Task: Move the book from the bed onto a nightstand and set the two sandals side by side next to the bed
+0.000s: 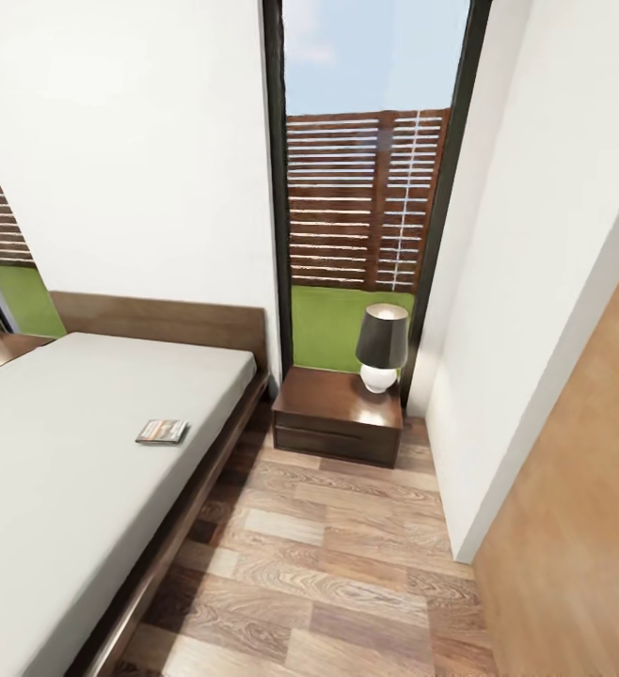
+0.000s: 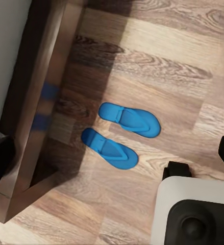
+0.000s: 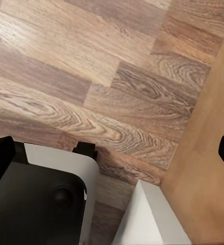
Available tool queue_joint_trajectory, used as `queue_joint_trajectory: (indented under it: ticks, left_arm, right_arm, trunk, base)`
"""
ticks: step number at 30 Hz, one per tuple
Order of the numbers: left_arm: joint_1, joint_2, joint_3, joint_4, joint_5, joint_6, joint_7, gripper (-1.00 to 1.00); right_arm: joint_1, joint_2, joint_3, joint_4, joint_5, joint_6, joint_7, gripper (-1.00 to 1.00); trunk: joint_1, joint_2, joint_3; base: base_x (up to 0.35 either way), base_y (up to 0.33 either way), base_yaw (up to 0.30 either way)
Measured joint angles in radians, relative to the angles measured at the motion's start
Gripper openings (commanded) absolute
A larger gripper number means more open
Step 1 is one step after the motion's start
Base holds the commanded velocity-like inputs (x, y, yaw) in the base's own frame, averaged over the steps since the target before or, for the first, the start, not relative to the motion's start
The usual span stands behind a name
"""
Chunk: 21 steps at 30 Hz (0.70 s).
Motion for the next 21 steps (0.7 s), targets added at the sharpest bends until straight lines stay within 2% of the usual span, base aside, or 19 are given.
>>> queue_joint_trajectory:
  ticks: [7, 14, 21]
  left_arm:
    - [0.000, 0.001, 0.000, -0.001, 0.000, 0.000, 0.000, 1.00]
    - [0.000, 0.001, -0.001, 0.000, -0.001, 0.000, 0.000, 1.00]
    - [0.000, 0.001, -0.001, 0.001, -0.002, 0.000, 0.000, 1.00]
  right_arm:
    - [0.000, 0.001, 0.000, 0.000, 0.001, 0.000, 0.000, 1.00]
    - [0.000, 0.001, 0.000, 0.000, 0.001, 0.000, 0.000, 1.00]
    - [0.000, 0.002, 0.000, 0.000, 0.001, 0.000, 0.000, 1.00]
  trunk:
    - [0.000, 0.000, 0.000]
    - [0.000, 0.000, 0.000]
    - [0.000, 0.000, 0.000]
  base:
    - [0.017, -0.003, -0.171]
    - [0.011, -0.001, -0.039]
    - [0.167, 0.000, -0.009]
